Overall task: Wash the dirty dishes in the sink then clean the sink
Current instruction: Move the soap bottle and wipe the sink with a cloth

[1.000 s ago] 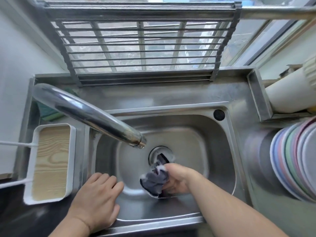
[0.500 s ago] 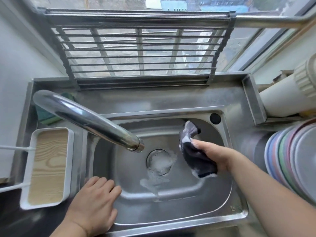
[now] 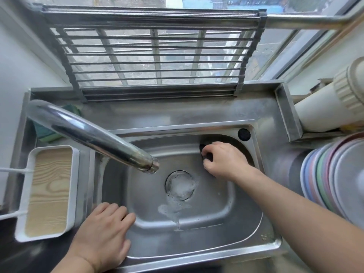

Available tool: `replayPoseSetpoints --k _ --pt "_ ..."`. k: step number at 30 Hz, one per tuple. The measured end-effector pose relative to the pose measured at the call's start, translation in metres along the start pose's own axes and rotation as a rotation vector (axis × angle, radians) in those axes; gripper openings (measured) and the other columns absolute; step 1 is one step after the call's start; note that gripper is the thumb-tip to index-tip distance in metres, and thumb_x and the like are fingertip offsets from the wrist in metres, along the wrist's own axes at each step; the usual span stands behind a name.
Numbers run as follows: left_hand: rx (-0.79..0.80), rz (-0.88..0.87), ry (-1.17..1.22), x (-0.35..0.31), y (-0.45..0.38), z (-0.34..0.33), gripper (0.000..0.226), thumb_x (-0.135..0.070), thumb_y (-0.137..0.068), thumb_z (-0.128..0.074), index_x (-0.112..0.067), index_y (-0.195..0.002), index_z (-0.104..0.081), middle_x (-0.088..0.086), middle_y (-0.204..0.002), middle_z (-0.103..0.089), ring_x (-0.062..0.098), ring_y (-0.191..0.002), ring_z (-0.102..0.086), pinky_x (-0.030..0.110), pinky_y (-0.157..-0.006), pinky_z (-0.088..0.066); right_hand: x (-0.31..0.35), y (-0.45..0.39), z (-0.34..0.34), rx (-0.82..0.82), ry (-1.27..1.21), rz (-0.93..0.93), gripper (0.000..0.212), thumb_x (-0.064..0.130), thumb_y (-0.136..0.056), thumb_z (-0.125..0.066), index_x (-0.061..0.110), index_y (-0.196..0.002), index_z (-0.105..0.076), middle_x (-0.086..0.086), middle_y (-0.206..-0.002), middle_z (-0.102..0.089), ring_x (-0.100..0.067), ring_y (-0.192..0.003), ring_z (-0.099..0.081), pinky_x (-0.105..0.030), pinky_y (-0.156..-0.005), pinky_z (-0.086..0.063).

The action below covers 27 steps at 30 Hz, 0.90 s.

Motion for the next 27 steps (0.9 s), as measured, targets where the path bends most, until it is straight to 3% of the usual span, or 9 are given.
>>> replayPoseSetpoints --k 3,5,8,12,17,19,23,26,27 --pt "-0.001 0.003 0.008 0.000 0.000 0.001 0.029 -0.042 -0.052 -0.060 -0.023 -0.073 -0.058 0.005 -0.072 -0.050 0.033 -0.065 -0.051 0.046 -0.069 -0.041 -0.004 0.005 0.002 -0.134 -0.009 0.104 0.035 0.014 -0.089 -0.059 0.030 -0.116 -0.075 0.006 -0.109 -0.069 -0.028 -0.102 -0.061 -0.035 -0.090 -0.050" --pt "-0.006 0.005 0.007 -0.001 0.000 0.001 0.027 -0.042 -0.053 -0.058 -0.023 -0.073 -0.058 0.006 -0.072 -0.050 0.033 -0.065 -0.051 0.046 -0.069 -0.043 -0.003 0.011 0.005 -0.214 0.008 0.286 0.034 0.007 -0.087 -0.062 0.027 -0.110 -0.078 0.007 -0.104 -0.072 -0.028 -0.088 -0.052 -0.040 -0.082 -0.051" --pt "-0.013 0.007 0.005 0.000 0.001 -0.001 0.027 -0.041 -0.055 -0.057 -0.023 -0.074 -0.059 0.005 -0.072 -0.050 0.032 -0.066 -0.051 0.046 -0.069 -0.044 0.007 0.022 -0.006 -0.035 0.265 0.554 0.033 0.007 -0.081 -0.063 0.028 -0.101 -0.078 0.010 -0.096 -0.071 -0.027 -0.089 -0.045 -0.036 -0.066 -0.044" --pt "-0.012 0.014 0.007 0.000 0.001 -0.002 0.026 -0.041 -0.054 -0.058 -0.023 -0.073 -0.058 0.005 -0.072 -0.049 0.033 -0.066 -0.050 0.047 -0.071 -0.040 0.004 0.028 -0.042 0.384 0.730 0.457 0.025 0.007 -0.092 -0.054 0.018 -0.104 -0.073 0.002 -0.105 -0.070 -0.031 -0.114 -0.050 -0.035 -0.069 -0.026" --pt "-0.016 0.011 0.006 0.000 0.000 -0.003 0.025 -0.039 -0.054 -0.058 -0.023 -0.073 -0.057 0.005 -0.072 -0.049 0.033 -0.065 -0.050 0.047 -0.070 -0.041 -0.006 0.011 -0.048 0.257 0.652 0.360 0.040 0.009 -0.088 -0.061 0.022 -0.126 -0.058 -0.003 -0.105 -0.072 -0.033 -0.115 -0.053 -0.039 -0.083 -0.039" --pt "-0.016 0.012 0.006 0.000 0.001 -0.003 0.025 -0.039 -0.053 -0.058 -0.023 -0.073 -0.056 0.005 -0.072 -0.049 0.033 -0.065 -0.050 0.047 -0.070 -0.041 -0.001 0.001 -0.049 0.306 0.735 0.340 0.039 0.013 -0.086 -0.066 0.021 -0.124 -0.059 -0.004 -0.105 -0.074 -0.033 -0.117 -0.053 -0.041 -0.093 -0.039" --pt "-0.027 0.013 -0.007 0.000 0.000 -0.006 0.027 -0.039 -0.052 -0.058 -0.023 -0.073 -0.058 0.005 -0.071 -0.049 0.033 -0.064 -0.051 0.047 -0.070 -0.040 0.006 -0.016 -0.056 0.454 1.038 0.364 0.023 0.021 -0.103 -0.056 0.023 -0.117 -0.075 0.000 -0.124 -0.071 -0.032 -0.131 -0.044 -0.041 -0.109 -0.031" --pt "-0.048 0.015 -0.015 0.000 0.000 -0.006 0.027 -0.038 -0.052 -0.057 -0.021 -0.073 -0.060 0.005 -0.071 -0.049 0.034 -0.064 -0.051 0.047 -0.070 -0.039 0.008 -0.028 -0.049 0.354 1.005 0.433 0.032 0.022 -0.109 -0.047 0.018 -0.132 -0.069 -0.009 -0.143 -0.058 -0.032 -0.138 -0.040 -0.025 -0.105 -0.030" --pt "-0.053 0.012 -0.016 -0.001 0.000 -0.006 0.027 -0.038 -0.053 -0.057 -0.021 -0.074 -0.060 0.005 -0.070 -0.049 0.034 -0.064 -0.051 0.047 -0.070 -0.039 0.005 -0.032 -0.047 0.316 1.011 0.446 0.035 0.024 -0.110 -0.045 0.018 -0.135 -0.068 -0.008 -0.148 -0.055 -0.032 -0.141 -0.038 -0.028 -0.110 -0.030"
Point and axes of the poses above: each hand's wrist, its own y-axis away from the middle knuckle, its own z-axis out of the back of the hand, x = y × z, the point moved 1 cm from there along -y, towards the middle knuckle
